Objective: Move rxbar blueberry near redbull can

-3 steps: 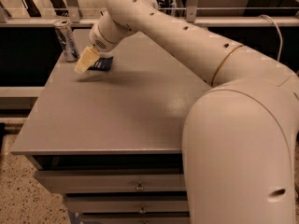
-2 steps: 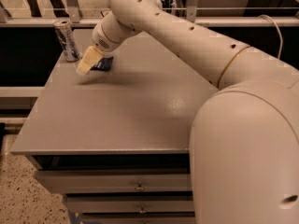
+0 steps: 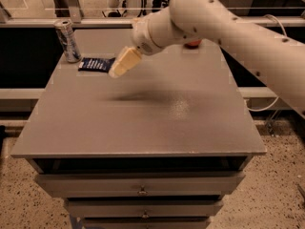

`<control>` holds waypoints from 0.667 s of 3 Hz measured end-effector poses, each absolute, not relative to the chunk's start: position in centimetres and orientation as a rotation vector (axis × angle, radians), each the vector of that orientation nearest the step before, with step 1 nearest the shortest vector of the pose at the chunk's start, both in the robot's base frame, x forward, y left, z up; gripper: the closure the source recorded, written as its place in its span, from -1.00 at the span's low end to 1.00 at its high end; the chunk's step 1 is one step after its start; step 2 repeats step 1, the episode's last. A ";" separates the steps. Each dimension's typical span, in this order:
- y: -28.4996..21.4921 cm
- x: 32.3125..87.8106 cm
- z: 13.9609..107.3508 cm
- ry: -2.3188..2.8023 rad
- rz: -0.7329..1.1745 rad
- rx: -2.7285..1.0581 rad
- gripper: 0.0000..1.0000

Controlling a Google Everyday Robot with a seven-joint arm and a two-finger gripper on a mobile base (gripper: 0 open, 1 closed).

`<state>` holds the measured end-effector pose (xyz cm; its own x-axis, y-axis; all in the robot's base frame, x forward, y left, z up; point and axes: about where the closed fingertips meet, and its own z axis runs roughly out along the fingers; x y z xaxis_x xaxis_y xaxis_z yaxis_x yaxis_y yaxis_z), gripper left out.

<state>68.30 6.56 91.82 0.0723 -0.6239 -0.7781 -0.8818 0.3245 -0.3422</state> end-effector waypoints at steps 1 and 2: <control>1.5 68.2 92.0 1.653 0.286 -1.346 -1.00; 1.5 68.2 92.0 1.653 0.286 -1.346 -1.00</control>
Offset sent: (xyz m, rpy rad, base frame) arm 0.0000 0.0000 0.0000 0.0000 0.0000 0.0000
